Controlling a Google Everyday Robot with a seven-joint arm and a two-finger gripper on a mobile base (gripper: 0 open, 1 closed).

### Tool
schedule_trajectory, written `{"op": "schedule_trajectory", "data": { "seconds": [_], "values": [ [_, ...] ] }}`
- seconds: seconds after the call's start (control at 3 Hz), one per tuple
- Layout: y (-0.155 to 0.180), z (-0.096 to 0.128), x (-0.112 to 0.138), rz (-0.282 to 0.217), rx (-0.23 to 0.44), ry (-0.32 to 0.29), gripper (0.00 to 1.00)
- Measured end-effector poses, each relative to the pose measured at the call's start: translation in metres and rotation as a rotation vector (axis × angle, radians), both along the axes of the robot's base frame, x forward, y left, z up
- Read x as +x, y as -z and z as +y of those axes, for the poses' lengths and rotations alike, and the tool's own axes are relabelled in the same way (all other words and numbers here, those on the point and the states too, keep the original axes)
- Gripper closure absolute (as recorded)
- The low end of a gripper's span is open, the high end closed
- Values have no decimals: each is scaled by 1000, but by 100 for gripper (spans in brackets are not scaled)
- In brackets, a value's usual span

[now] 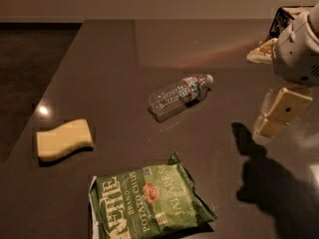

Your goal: Move green jalapeno chip bag near water bottle

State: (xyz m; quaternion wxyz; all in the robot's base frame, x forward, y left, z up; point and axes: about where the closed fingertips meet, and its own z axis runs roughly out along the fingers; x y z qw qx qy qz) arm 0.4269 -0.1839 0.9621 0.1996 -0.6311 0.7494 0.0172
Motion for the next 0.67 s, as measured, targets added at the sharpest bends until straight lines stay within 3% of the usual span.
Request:
{"op": "schedule_trajectory", "data": {
  "seconds": [0.67],
  "values": [
    [34,36,-17,30,53,-113,0]
  ]
}}
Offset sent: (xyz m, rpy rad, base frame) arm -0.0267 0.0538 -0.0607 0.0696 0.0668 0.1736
